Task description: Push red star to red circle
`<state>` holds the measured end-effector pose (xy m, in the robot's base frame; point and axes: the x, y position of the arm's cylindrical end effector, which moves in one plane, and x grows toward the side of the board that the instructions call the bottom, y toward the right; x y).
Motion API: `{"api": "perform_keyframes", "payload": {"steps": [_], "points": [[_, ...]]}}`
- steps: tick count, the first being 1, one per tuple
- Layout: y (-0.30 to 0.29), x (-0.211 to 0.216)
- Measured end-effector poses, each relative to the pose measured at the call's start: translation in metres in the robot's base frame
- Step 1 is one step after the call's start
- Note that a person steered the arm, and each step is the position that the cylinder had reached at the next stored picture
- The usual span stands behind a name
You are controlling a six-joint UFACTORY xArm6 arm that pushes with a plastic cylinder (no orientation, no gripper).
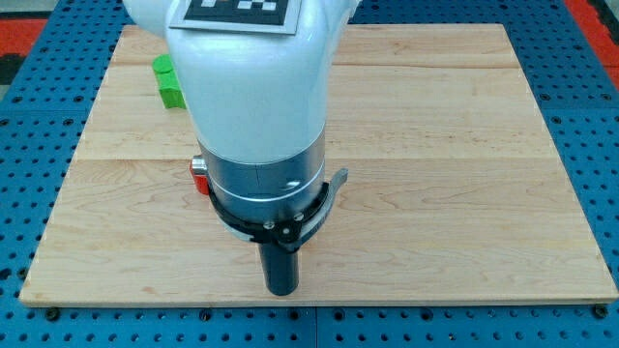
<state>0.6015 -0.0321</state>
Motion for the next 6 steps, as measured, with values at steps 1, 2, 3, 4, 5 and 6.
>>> {"api": "perform_keyframes", "payload": {"steps": [1, 2, 3, 4, 5, 6], "points": [[0.0, -0.015], [0.0, -0.029], [0.0, -0.036], [0.001, -0.036], [0.023, -0.036], [-0.001, -0.039]]}}
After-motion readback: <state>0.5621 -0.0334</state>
